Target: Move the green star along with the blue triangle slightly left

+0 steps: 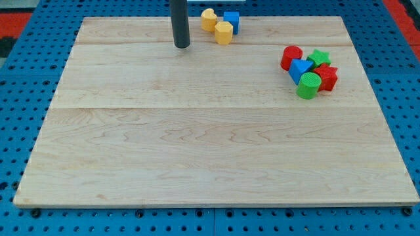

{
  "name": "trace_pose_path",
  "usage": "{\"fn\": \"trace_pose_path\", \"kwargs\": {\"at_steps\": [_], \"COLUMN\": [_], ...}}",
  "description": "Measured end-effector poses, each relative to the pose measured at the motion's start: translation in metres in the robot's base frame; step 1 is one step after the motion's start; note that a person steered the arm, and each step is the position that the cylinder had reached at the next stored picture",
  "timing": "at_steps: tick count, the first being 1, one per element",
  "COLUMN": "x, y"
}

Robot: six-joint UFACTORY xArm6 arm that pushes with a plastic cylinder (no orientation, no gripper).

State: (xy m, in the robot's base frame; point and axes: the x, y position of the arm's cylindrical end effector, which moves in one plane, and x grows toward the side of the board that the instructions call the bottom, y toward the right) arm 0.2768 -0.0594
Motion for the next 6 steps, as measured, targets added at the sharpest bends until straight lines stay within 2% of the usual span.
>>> {"fn": "trace_pose_path", "kwargs": {"at_steps": [6], "x": [0.010], "y": [0.014]}}
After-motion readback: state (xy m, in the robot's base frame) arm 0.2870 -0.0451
